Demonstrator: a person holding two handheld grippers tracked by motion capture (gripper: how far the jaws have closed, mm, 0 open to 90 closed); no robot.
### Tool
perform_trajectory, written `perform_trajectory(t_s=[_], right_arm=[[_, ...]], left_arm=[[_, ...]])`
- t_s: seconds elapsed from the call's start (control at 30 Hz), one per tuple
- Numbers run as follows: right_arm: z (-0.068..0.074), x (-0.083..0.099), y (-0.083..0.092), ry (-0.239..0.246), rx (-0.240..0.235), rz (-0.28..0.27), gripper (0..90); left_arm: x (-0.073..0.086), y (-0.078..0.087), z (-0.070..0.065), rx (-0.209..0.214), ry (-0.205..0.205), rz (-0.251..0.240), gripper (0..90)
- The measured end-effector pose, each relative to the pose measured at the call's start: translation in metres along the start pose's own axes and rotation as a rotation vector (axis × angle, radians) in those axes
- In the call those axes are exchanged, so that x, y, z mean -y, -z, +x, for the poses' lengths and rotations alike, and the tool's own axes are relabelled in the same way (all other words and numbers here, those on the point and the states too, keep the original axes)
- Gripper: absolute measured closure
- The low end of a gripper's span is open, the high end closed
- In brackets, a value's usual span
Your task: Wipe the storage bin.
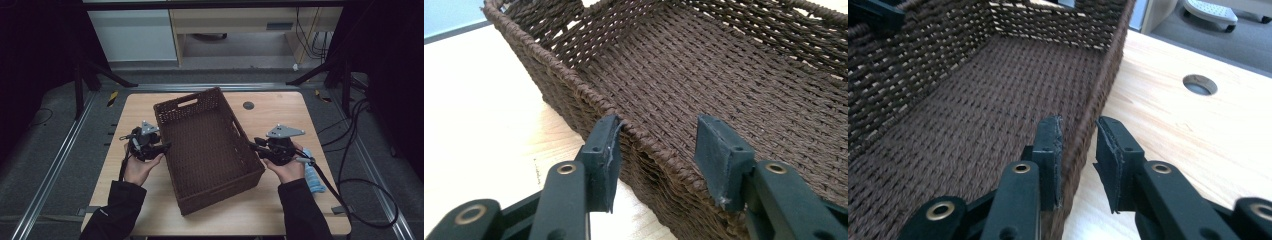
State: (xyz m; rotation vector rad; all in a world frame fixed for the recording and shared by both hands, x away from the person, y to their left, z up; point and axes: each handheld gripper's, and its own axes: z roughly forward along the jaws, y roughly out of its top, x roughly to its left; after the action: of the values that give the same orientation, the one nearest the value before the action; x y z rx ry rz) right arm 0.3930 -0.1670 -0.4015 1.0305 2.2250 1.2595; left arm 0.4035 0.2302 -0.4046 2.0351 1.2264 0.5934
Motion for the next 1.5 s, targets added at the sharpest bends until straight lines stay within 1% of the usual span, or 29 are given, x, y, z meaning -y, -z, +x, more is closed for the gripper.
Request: perform_trajectory(t_s=[0.07, 0.13, 0.17, 0.2, 0.27, 0.33, 0.37, 0.47, 0.57, 0.67, 0.73, 0.77, 0.8, 0.83, 0.9, 0.93, 0.97, 1.0, 1.03, 1.07, 1.13, 1.17, 1.2, 1.27, 1.33, 1.37, 1.4, 1.43, 1.5], right_arm=[[0.0, -0.001, -0.005, 0.001, -0.005, 0.0, 69.2], [0.0, -0.002, -0.01, 0.002, 0.001, 0.003, 69.0], [0.0, -0.002, -0.012, 0.0, 0.004, 0.006, 69.2], [-0.001, -0.002, -0.015, 0.001, 0.007, 0.01, 69.8], [-0.001, -0.001, -0.02, 0.0, 0.01, 0.027, 71.3], [0.0, 0.001, -0.023, 0.004, -0.003, 0.033, 75.5], [0.001, 0.001, -0.023, 0.001, -0.01, 0.035, 77.0], [0.002, 0.002, -0.022, 0.003, -0.007, 0.043, 77.5], [0.005, 0.003, -0.02, 0.002, -0.006, 0.046, 77.7], [0.008, 0.005, -0.014, 0.005, -0.025, 0.043, 78.1], [0.009, 0.007, -0.012, -0.004, -0.038, 0.043, 77.8], [0.011, 0.008, -0.011, -0.002, -0.043, 0.042, 77.5], [0.011, 0.008, -0.01, -0.001, -0.045, 0.044, 76.9], [0.011, 0.007, -0.01, -0.002, -0.045, 0.05, 75.2], [0.011, 0.005, -0.01, 0.01, -0.032, 0.04, 69.8], [0.01, 0.003, -0.01, 0.008, -0.023, 0.023, 68.3], [0.009, 0.002, -0.01, 0.001, -0.015, 0.006, 67.3], [0.008, 0.0, -0.011, -0.001, -0.01, -0.002, 65.5], [0.008, 0.0, -0.012, 0.0, -0.004, -0.009, 64.8], [0.006, -0.001, -0.014, -0.011, 0.0, -0.02, 63.9], [0.004, -0.001, -0.018, -0.033, 0.003, -0.026, 63.8], [0.003, -0.001, -0.021, -0.039, 0.003, -0.027, 63.7], [0.002, -0.001, -0.023, -0.048, 0.001, -0.028, 63.7], [0.002, 0.0, -0.027, -0.048, -0.004, -0.021, 64.0], [0.004, 0.002, -0.031, -0.042, -0.009, -0.01, 65.0], [0.004, 0.002, -0.032, -0.042, -0.014, -0.013, 67.2], [0.005, 0.003, -0.031, -0.045, -0.023, -0.01, 69.2], [0.005, 0.003, -0.031, -0.047, -0.028, -0.008, 69.3], [0.007, 0.004, -0.031, -0.042, -0.021, -0.006, 69.7]], left_arm=[[-0.001, -0.004, 0.003, -0.002, 0.007, -0.014, 55.8], [-0.002, -0.006, 0.008, 0.019, 0.007, -0.026, 56.3], [-0.002, -0.007, 0.01, 0.028, 0.016, -0.03, 56.3], [-0.002, -0.008, 0.011, 0.034, 0.022, -0.028, 55.8], [-0.001, -0.009, 0.011, 0.036, 0.021, -0.031, 52.9], [-0.002, -0.008, 0.008, 0.036, 0.011, -0.031, 49.2], [-0.002, -0.006, 0.006, 0.035, 0.009, -0.04, 48.0], [-0.002, 0.0, 0.002, 0.025, -0.002, -0.038, 45.3], [0.002, 0.006, -0.002, 0.032, -0.007, -0.035, 44.7], [0.007, 0.011, -0.004, 0.035, -0.011, -0.031, 44.8], [0.009, 0.011, -0.004, 0.037, -0.013, -0.018, 46.5], [0.009, 0.009, -0.004, 0.041, -0.006, -0.012, 49.0], [0.009, 0.007, -0.004, 0.055, 0.001, -0.007, 51.0], [0.009, 0.006, -0.004, 0.052, -0.002, -0.003, 53.2], [0.008, 0.005, -0.004, 0.043, -0.004, 0.003, 53.5], [0.007, 0.005, -0.003, 0.04, -0.009, 0.006, 54.0], [0.006, 0.003, -0.002, 0.041, -0.005, 0.005, 54.8], [0.006, 0.002, 0.0, 0.043, -0.005, 0.004, 55.4], [0.005, 0.0, 0.001, 0.046, 0.005, -0.005, 55.9], [0.004, -0.002, 0.003, 0.047, 0.001, -0.01, 56.5], [0.003, -0.005, 0.006, 0.047, -0.003, -0.015, 57.2], [0.002, -0.007, 0.006, 0.044, 0.004, -0.019, 57.5], [0.002, -0.009, 0.007, 0.042, -0.002, -0.016, 57.7], [0.002, -0.01, 0.007, 0.035, -0.007, -0.016, 57.7], [0.002, -0.011, 0.005, 0.042, -0.014, -0.009, 54.5], [0.002, -0.011, 0.004, 0.042, -0.019, -0.007, 52.1], [0.002, -0.01, 0.003, 0.038, -0.023, -0.005, 51.5], [0.002, -0.009, 0.001, 0.037, -0.024, -0.004, 50.7], [0.002, -0.005, 0.0, 0.042, -0.028, -0.013, 48.5]])
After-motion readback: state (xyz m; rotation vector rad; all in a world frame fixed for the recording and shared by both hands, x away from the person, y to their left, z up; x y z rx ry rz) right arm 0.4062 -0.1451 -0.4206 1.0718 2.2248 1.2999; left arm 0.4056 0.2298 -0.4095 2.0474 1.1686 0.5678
